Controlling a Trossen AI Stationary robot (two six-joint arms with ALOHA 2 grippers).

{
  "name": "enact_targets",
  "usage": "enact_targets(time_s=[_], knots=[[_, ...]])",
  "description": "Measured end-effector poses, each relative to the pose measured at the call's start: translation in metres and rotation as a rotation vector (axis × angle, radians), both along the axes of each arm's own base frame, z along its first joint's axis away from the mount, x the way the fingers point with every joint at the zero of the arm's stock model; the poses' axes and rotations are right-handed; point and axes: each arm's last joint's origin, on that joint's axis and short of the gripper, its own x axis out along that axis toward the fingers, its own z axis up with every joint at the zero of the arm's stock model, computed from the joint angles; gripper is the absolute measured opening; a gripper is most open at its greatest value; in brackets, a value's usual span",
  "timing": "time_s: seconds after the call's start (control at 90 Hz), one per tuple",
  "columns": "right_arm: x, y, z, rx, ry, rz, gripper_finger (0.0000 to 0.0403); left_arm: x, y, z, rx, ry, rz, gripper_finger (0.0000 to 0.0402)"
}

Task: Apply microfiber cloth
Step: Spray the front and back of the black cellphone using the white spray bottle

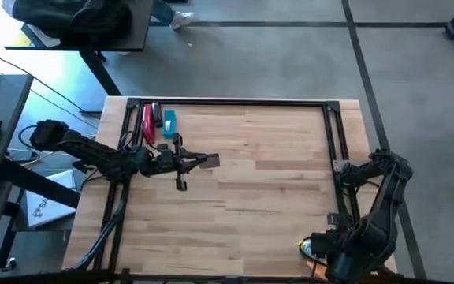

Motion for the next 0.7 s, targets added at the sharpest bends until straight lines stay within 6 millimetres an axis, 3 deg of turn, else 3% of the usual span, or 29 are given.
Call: enact_targets(time_s=[0.189,0.7], knots=[[0.005,-0.003,-0.005,-0.062,-0.055,-0.011,0.0109,0.000,0.001,0.000,0.015,-0.001,0.009,0.0017],[0.008,-0.014,0.003,0.013,0.014,-0.101,0.0110,0.000,0.002,0.001,0.039,0.001,0.017,0.0017]])
